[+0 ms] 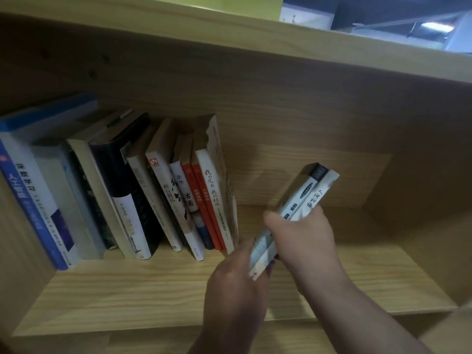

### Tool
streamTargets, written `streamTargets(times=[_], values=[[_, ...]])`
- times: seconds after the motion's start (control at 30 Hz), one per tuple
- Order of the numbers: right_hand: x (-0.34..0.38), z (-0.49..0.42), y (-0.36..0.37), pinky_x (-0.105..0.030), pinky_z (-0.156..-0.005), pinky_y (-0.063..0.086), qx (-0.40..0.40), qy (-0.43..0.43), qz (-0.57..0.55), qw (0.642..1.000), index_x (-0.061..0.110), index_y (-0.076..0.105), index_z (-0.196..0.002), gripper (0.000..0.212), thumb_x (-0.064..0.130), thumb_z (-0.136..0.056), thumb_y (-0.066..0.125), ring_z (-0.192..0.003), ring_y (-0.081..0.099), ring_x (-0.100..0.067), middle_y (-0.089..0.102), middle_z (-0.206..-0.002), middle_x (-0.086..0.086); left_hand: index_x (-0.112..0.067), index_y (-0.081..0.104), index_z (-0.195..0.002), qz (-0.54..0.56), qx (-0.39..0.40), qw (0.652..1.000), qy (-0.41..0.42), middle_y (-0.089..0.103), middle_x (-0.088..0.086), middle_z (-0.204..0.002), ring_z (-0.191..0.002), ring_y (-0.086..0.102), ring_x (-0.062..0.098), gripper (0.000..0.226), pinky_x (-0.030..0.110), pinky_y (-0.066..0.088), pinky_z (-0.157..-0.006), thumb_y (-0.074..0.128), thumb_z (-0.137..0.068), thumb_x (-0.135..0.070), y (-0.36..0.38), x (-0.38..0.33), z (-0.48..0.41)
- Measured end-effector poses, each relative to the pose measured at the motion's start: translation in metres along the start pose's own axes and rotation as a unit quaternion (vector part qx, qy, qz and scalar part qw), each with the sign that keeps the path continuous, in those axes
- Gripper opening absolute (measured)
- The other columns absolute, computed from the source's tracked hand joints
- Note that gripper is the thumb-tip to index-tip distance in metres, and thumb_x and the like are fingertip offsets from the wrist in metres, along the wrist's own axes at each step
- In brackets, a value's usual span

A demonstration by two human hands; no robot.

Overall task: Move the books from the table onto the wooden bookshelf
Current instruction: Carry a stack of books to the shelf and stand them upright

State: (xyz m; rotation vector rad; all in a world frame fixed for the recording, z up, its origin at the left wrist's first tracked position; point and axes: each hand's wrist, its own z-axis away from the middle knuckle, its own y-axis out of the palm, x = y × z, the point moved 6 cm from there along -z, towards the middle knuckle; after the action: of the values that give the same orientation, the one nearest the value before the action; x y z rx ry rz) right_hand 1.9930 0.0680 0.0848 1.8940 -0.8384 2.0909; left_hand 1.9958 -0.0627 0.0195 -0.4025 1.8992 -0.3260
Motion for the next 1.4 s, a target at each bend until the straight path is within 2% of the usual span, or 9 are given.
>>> streamTargets(times=[0.1,0.2,0.33,0.53,0.7,0.9,1.03,1.27,1.4], values=[[-0.001,-0.011,-0.004,-0.013,-0.033,0.039,-0.043,-0.043,0.057,0.997,0.008,0.056,-0.088,0.018,0.014,-0.076,0.070,-0.037,0.058,-0.001,0.063,-0.065,-0.002,-0.045,0.047,-0.132,0.022,0.110,0.994,-0.003,0.059,-0.031,-0.114,-0.105,0.057,-0.006,0.064,0.024,0.053,-0.085,0.075,-0.074,-0.048,0.016,0.002,-0.001],[-0.005,-0.022,0.002,-0.014,-0.035,0.041,-0.035,-0.084,0.089,0.992,0.007,0.058,-0.081,0.013,0.010,-0.078,0.070,-0.041,0.059,0.000,0.067,-0.067,-0.005,-0.048,0.042,-0.127,-0.018,0.047,0.999,0.019,0.039,-0.051,-0.112,-0.109,0.038,-0.027,0.057,0.009,0.036,-0.077,0.051,-0.073,-0.067,-0.011,0.014,0.004],[-0.013,-0.036,0.028,-0.008,-0.040,0.044,0.003,-0.119,0.088,0.989,0.009,0.066,-0.090,0.010,0.007,-0.083,0.072,-0.056,0.066,0.009,0.070,-0.070,0.005,-0.033,0.044,-0.125,-0.014,-0.179,0.981,-0.075,0.034,-0.023,-0.108,-0.107,0.049,0.006,0.056,0.029,0.047,-0.084,0.059,-0.078,-0.059,-0.079,0.063,0.003],[0.002,-0.043,0.070,0.004,-0.057,0.043,0.100,-0.235,0.133,0.958,0.038,0.058,-0.093,0.023,0.020,-0.085,0.069,-0.077,0.060,0.026,0.064,-0.080,0.044,-0.023,0.040,-0.142,-0.062,-0.184,0.975,-0.111,0.040,-0.001,-0.138,-0.131,0.041,0.022,0.078,0.041,0.041,-0.107,0.079,-0.078,-0.041,-0.113,0.078,-0.038],[-0.013,-0.044,0.065,-0.018,-0.073,0.049,0.182,-0.156,0.075,0.968,0.047,0.067,-0.104,0.046,0.080,-0.074,0.056,-0.088,0.069,0.009,0.073,-0.095,0.034,-0.025,0.043,-0.134,-0.002,-0.268,0.954,-0.135,0.036,-0.006,-0.133,-0.130,0.039,0.020,0.084,0.046,0.043,-0.108,0.088,-0.065,-0.038,-0.128,0.080,-0.046],[-0.056,-0.037,0.078,-0.009,-0.075,0.050,0.294,-0.046,0.035,0.954,0.047,0.052,-0.129,0.099,0.098,-0.045,0.060,-0.098,0.066,0.014,0.071,-0.108,0.031,-0.033,0.036,-0.141,-0.023,-0.198,0.978,-0.056,0.039,-0.008,-0.138,-0.129,0.044,0.015,0.079,0.044,0.047,-0.104,0.077,-0.074,-0.043,-0.103,0.065,-0.039],[-0.058,-0.040,0.095,-0.011,-0.066,0.056,0.309,-0.030,-0.001,0.950,0.047,0.062,-0.120,0.096,0.099,-0.039,0.064,-0.098,0.071,0.007,0.075,-0.107,0.028,-0.034,0.029,-0.145,0.030,-0.101,0.990,-0.094,0.048,-0.012,-0.139,-0.132,0.049,0.013,0.099,0.046,0.049,-0.105,0.071,-0.060,-0.063,-0.082,0.061,-0.058],[-0.063,-0.044,0.112,-0.027,-0.090,0.056,0.309,-0.053,-0.006,0.950,0.047,0.058,-0.131,0.096,0.100,-0.051,0.056,-0.113,0.069,-0.002,0.074,-0.120,0.021,-0.018,0.023,-0.152,-0.017,-0.140,0.986,-0.089,0.045,0.005,-0.145,-0.136,0.046,0.023,0.074,0.046,0.047,-0.108,0.064,-0.092,-0.032,-0.087,0.062,-0.070],[-0.054,-0.037,0.125,-0.004,-0.076,0.051,0.310,-0.075,-0.015,0.948,0.048,0.055,-0.127,0.093,0.101,-0.051,0.054,-0.105,0.066,0.014,0.071,-0.112,0.035,-0.020,0.017,-0.153,-0.078,-0.130,0.985,-0.086,0.048,0.004,-0.143,-0.133,0.051,0.021,0.076,0.039,0.051,-0.103,0.061,-0.093,-0.035,-0.094,0.058,-0.068]])
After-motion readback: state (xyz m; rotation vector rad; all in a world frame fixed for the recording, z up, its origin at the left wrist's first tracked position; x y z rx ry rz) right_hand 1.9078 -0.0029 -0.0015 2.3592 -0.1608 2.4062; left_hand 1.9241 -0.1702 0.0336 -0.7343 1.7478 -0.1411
